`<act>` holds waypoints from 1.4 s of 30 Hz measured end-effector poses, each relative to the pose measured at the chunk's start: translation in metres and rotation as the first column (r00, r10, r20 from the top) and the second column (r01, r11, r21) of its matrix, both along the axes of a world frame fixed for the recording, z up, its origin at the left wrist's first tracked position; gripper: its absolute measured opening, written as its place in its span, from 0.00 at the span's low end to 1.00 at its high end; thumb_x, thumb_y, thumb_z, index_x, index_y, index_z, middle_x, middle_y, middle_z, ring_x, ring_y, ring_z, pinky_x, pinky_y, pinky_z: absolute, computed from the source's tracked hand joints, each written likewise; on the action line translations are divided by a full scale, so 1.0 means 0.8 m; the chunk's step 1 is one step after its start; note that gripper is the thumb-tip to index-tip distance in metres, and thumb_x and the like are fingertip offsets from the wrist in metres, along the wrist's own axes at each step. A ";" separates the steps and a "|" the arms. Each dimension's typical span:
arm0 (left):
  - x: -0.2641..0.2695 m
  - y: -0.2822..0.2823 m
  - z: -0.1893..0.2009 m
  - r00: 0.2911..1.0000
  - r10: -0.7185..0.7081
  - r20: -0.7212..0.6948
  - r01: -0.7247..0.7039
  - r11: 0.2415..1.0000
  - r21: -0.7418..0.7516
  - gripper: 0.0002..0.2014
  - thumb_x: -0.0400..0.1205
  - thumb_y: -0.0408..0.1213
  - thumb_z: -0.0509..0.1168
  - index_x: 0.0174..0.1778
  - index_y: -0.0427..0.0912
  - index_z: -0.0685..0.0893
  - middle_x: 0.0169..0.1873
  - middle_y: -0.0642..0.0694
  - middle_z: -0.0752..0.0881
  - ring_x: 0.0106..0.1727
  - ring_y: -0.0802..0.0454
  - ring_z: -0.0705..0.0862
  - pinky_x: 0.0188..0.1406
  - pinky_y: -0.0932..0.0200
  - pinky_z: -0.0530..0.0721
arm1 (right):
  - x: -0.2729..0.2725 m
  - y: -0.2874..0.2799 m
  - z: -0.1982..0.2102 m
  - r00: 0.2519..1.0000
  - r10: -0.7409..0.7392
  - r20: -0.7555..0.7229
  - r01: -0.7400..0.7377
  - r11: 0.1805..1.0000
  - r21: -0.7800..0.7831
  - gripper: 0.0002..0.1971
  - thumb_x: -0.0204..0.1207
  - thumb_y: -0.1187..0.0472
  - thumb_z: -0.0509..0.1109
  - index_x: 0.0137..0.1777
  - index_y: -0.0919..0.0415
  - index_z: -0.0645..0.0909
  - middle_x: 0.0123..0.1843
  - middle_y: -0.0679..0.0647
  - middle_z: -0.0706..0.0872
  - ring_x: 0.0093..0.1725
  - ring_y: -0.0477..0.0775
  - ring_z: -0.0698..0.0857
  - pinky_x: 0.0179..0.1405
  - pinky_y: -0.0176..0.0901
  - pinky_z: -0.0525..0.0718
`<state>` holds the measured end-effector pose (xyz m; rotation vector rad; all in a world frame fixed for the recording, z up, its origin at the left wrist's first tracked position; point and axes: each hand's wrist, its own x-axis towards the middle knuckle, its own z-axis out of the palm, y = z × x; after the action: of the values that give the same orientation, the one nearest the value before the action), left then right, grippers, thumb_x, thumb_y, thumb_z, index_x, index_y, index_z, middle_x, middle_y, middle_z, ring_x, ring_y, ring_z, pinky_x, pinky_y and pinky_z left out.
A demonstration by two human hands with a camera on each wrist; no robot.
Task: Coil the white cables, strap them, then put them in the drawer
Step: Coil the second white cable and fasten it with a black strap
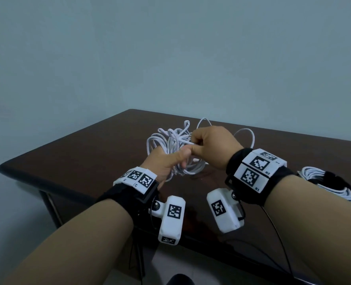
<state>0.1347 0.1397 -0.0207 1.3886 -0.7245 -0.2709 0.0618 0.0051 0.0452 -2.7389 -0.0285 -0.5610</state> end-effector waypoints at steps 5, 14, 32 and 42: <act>0.007 0.001 -0.003 0.998 0.063 -0.010 -0.062 0.996 0.065 0.18 0.61 0.50 0.75 0.21 0.39 0.81 0.17 0.45 0.78 0.28 0.42 0.75 0.44 0.49 0.77 | -0.003 -0.022 0.009 0.994 -0.055 0.092 0.048 0.996 0.075 0.07 0.76 0.52 0.69 0.40 0.54 0.82 0.29 0.45 0.79 0.35 0.49 0.78 0.38 0.39 0.73; -0.009 -0.004 0.016 0.930 -0.146 -0.337 0.051 0.959 -0.278 0.05 0.70 0.27 0.69 0.29 0.37 0.81 0.13 0.49 0.75 0.18 0.53 0.79 0.24 0.62 0.82 | 0.007 -0.041 -0.021 0.976 -0.204 -0.072 0.213 0.966 0.149 0.08 0.78 0.55 0.65 0.40 0.55 0.82 0.37 0.50 0.85 0.43 0.54 0.83 0.42 0.41 0.77; 0.010 -0.002 0.032 0.764 0.554 -0.332 -0.595 0.803 -0.028 0.16 0.77 0.50 0.71 0.28 0.43 0.87 0.25 0.52 0.89 0.32 0.51 0.85 0.38 0.55 0.83 | -0.010 -0.008 -0.032 0.971 0.060 -0.231 -0.144 0.919 -0.368 0.08 0.77 0.54 0.66 0.50 0.56 0.81 0.48 0.52 0.86 0.52 0.55 0.82 0.51 0.39 0.69; -0.017 -0.006 0.016 0.929 0.310 0.204 -0.362 0.876 0.319 0.37 0.73 0.72 0.45 0.29 0.41 0.82 0.20 0.48 0.80 0.23 0.51 0.78 0.24 0.62 0.73 | -0.003 -0.005 -0.001 0.992 0.123 0.030 -0.127 0.969 0.210 0.11 0.65 0.55 0.80 0.29 0.50 0.79 0.26 0.43 0.80 0.24 0.35 0.77 0.27 0.22 0.72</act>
<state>0.1212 0.1351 -0.0077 1.8660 -0.5539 -0.0187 0.0597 0.0012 0.0443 -2.5051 -0.1364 -0.5200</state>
